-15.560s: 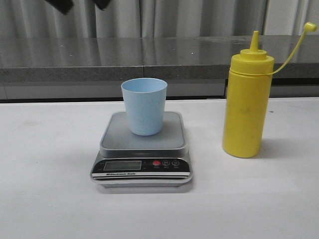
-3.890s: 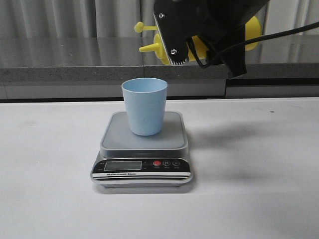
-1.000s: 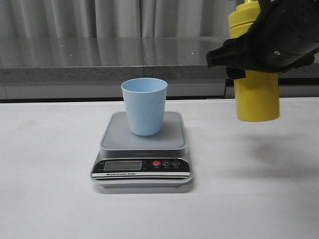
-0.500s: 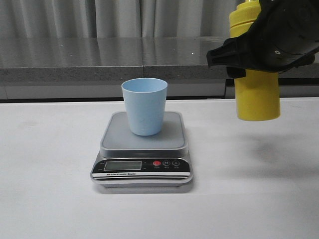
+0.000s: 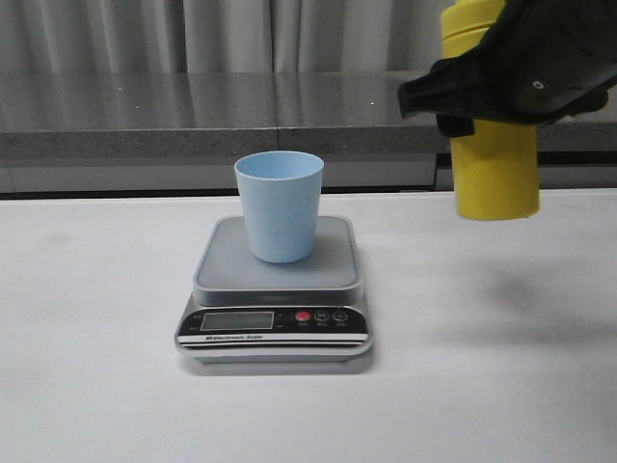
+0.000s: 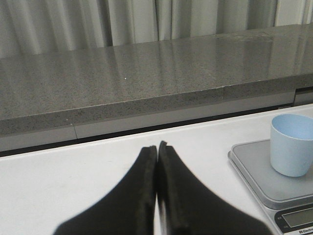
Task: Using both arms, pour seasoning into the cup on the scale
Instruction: 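Turn the bottle upright with the right gripper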
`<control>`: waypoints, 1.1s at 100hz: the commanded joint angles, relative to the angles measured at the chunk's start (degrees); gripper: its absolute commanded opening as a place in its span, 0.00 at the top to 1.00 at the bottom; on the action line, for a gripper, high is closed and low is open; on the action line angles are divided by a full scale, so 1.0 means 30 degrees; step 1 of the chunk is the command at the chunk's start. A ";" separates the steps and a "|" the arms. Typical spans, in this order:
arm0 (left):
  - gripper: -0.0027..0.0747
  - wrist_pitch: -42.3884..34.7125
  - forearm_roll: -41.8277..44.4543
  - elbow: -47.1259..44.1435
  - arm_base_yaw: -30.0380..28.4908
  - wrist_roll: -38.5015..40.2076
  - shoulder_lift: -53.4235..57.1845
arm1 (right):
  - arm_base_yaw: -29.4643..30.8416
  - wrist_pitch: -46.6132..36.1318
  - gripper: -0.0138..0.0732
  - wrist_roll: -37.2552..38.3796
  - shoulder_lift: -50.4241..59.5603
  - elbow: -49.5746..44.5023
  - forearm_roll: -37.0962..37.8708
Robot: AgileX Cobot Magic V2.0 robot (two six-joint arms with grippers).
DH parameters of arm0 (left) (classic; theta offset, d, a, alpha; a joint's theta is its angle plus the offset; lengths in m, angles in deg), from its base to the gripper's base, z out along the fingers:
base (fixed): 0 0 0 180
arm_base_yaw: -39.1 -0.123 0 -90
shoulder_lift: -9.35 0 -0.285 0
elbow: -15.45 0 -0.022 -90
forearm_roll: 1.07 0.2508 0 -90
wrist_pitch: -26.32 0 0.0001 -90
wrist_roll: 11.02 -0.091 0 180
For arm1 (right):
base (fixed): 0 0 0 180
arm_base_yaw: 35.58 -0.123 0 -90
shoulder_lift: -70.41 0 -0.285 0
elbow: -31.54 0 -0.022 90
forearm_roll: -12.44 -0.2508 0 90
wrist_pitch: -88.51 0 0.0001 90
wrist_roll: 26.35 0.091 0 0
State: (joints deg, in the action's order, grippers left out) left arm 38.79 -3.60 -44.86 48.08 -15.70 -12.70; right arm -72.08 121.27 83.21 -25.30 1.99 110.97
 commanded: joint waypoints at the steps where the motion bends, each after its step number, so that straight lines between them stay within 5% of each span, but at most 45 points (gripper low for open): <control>1: 0.99 -0.1472 -0.0018 0.0598 -0.0069 0.0084 -0.0150 | 0.0068 0.1394 0.45 -0.1671 0.1044 0.0872 -0.0131; 59: 0.99 -0.1472 -0.0018 0.0598 -0.0069 0.0084 -0.0150 | 0.1684 -0.1657 0.45 -0.9951 0.2559 0.2178 -0.6001; 88: 0.99 -0.1472 -0.0018 0.0598 -0.0069 0.0084 -0.0150 | 0.4397 -0.9033 0.45 -1.4195 0.3387 0.2222 -1.0164; 110: 0.99 -0.1472 -0.0018 0.0598 -0.0069 0.0084 -0.0150 | 0.5618 -1.3340 0.45 -2.0675 0.3275 0.1767 -1.5824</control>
State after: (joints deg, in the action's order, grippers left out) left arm 38.79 -3.60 -44.86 48.08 -15.70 -12.70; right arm -56.74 89.13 29.89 -17.43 6.40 69.96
